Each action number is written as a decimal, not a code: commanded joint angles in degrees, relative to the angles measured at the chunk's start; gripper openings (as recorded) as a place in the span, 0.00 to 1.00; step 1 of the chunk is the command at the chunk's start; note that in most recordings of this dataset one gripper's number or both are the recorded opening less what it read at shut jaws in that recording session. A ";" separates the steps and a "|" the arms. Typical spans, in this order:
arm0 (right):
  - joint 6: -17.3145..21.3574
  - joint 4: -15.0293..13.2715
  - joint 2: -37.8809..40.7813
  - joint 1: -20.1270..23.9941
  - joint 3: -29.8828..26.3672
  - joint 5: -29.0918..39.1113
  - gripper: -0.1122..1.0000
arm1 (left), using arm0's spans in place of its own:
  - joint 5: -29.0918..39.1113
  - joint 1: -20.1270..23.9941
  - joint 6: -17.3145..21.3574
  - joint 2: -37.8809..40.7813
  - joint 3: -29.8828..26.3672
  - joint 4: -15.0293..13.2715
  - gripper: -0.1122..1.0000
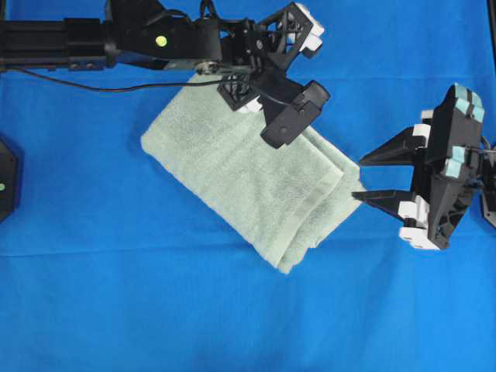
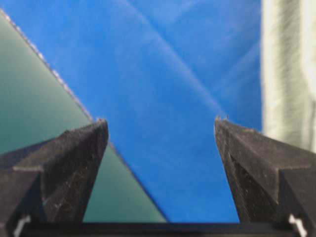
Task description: Fold a bath towel.
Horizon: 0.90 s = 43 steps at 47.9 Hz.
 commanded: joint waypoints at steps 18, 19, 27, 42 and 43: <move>0.00 -13.01 -7.91 -0.26 -1.85 -0.35 0.65 | -6.77 -10.81 -35.86 -21.80 12.48 -1.58 0.83; 0.00 -14.15 -8.61 -0.35 -1.76 -0.35 0.65 | -7.47 -11.07 -37.27 -22.59 13.18 -1.58 0.82; 0.00 -17.84 -14.50 -0.44 -1.32 0.53 0.65 | -13.71 -13.36 -46.85 -30.23 20.74 -1.67 0.82; -0.26 -19.16 -29.44 -0.44 5.71 2.81 0.65 | -27.33 -15.12 -56.60 -47.99 37.27 -1.58 0.82; -0.26 -19.16 -30.06 -0.44 6.33 2.90 0.65 | -27.69 -15.12 -57.04 -49.22 38.23 -1.58 0.82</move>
